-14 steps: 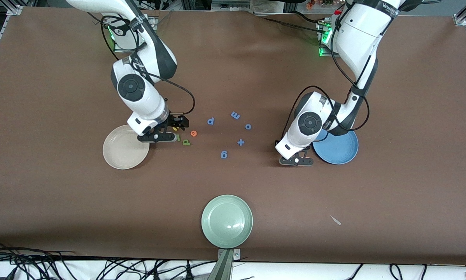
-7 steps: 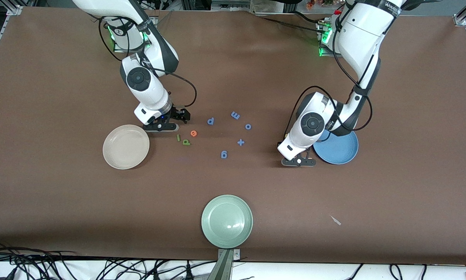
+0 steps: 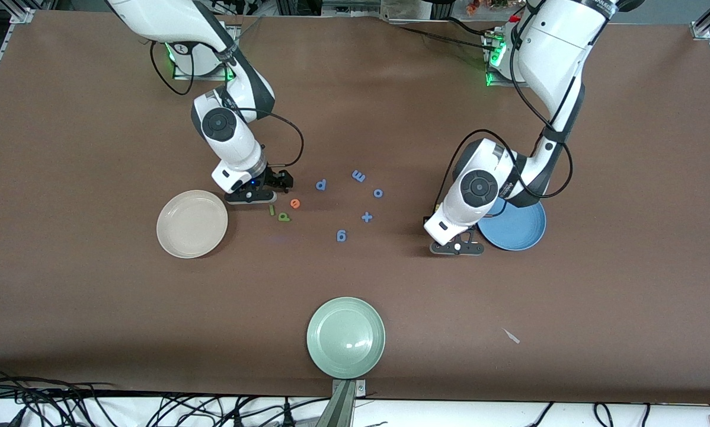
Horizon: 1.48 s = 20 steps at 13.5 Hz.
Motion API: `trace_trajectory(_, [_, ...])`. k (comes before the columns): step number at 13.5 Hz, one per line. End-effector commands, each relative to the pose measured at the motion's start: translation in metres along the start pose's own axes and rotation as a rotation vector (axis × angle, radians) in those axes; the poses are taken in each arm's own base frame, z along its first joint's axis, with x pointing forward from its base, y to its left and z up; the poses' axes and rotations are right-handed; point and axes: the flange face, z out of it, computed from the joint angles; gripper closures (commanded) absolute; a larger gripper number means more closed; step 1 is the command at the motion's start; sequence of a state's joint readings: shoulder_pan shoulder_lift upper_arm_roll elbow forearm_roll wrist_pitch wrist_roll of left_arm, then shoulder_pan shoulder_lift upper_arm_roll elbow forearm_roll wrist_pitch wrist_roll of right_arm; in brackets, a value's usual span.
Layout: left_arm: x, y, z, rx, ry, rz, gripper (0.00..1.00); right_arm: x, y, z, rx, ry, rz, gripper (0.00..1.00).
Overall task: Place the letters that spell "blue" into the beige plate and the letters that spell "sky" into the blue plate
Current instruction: 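Drop the k on the blue plate while the right gripper drops the u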
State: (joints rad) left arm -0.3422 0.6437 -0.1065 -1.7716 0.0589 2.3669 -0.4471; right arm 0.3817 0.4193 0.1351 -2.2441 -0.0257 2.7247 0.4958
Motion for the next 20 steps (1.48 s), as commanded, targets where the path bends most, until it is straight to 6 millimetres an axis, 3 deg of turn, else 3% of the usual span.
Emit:
trace_trajectory(1, [0.003,0.002,-0.002,0.005,0.024,0.039,0.00,0.001,0.002,0.002,0.002,0.019,-0.008,0.00])
trace_trajectory(5, [0.006,0.002,0.023,-0.021,0.076,0.157,0.00,0.006,0.009,0.001,-0.010,0.026,-0.010,0.06])
trace_trajectory(6, [0.007,0.002,0.023,-0.023,0.082,0.160,0.09,0.006,0.010,0.002,-0.010,0.025,-0.010,0.11])
trace_trajectory(8, [0.007,-0.001,0.023,-0.023,0.080,0.162,0.55,0.005,0.010,0.003,-0.012,0.022,-0.010,0.19])
trace_trajectory(10, [0.010,-0.006,0.020,-0.023,0.084,0.159,0.86,0.003,0.011,0.004,-0.014,0.018,-0.007,0.24])
trace_trajectory(11, [0.012,-0.009,0.017,-0.022,0.086,0.159,0.93,0.001,0.012,0.005,-0.016,0.014,-0.006,0.29])
trace_trajectory(14, [0.015,-0.026,0.001,-0.007,0.059,0.169,0.99,0.000,0.014,0.007,-0.019,0.008,-0.005,0.48])
trace_trajectory(16, [0.013,-0.034,-0.022,0.015,0.016,0.163,0.99,-0.003,0.015,0.009,-0.022,0.003,-0.006,0.54])
trace_trajectory(18, [0.013,-0.055,-0.046,0.043,-0.044,0.132,0.98,-0.003,0.015,0.010,-0.022,0.001,-0.008,0.57])
trace_trajectory(20, [0.007,-0.076,-0.053,0.075,-0.135,0.113,0.96,-0.003,0.016,0.012,-0.024,-0.001,-0.006,0.66])
